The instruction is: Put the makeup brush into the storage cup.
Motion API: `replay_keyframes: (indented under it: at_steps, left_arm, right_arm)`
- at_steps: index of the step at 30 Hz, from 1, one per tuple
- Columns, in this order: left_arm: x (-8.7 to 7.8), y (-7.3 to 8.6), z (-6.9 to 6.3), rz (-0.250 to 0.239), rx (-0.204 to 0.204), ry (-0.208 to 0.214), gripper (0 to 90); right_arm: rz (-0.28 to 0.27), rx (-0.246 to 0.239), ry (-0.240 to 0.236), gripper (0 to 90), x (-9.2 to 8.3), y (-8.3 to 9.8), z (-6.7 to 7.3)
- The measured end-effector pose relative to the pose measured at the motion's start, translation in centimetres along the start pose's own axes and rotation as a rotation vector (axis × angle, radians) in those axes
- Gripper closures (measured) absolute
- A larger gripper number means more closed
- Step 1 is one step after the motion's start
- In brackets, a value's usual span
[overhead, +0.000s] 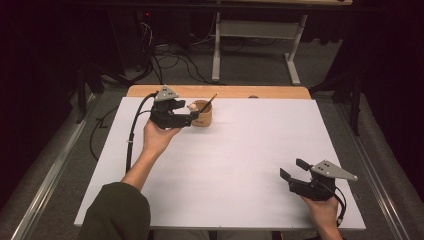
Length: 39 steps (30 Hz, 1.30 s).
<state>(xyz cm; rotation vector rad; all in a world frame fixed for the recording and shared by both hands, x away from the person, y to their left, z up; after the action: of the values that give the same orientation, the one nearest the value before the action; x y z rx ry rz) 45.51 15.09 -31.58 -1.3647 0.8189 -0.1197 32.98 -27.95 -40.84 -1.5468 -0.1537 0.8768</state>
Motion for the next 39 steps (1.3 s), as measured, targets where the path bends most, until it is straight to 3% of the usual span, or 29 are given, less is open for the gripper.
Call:
replay_keyframes:
  at_steps: [14,20,36,39]
  left_arm:
    - [-0.3,-0.1,-1.0,0.007,0.022,0.037,31.2]
    - [-0.9,0.1,-1.3,-0.002,0.008,0.047,31.1]
    - [-2.5,0.8,-1.7,-0.016,0.021,0.039,32.1]
    - [-2.9,1.0,-1.6,-0.024,0.007,0.04,32.2]
  right_arm:
    - [0.003,-0.005,-0.002,29.6,0.1,0.0,0.2]
    - [0.002,-0.003,-0.003,29.5,0.1,0.0,0.1]
    - [0.005,-0.004,-0.001,29.6,0.1,0.0,0.2]
    - [0.005,-0.007,-0.001,29.6,0.2,0.0,0.2]
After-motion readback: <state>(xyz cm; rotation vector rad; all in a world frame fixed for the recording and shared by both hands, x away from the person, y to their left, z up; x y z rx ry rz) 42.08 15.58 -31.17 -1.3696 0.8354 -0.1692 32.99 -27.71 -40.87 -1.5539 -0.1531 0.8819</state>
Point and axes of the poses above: each handheld gripper's, and its own axes: x roughly forward along the jaws, y roughly out of its underside, z roughly to its left, the point moved 1 cm from there along x, roughly forward along the jaws, and after that the axes turned 5 degrees about -y, right-handed, at the moved point
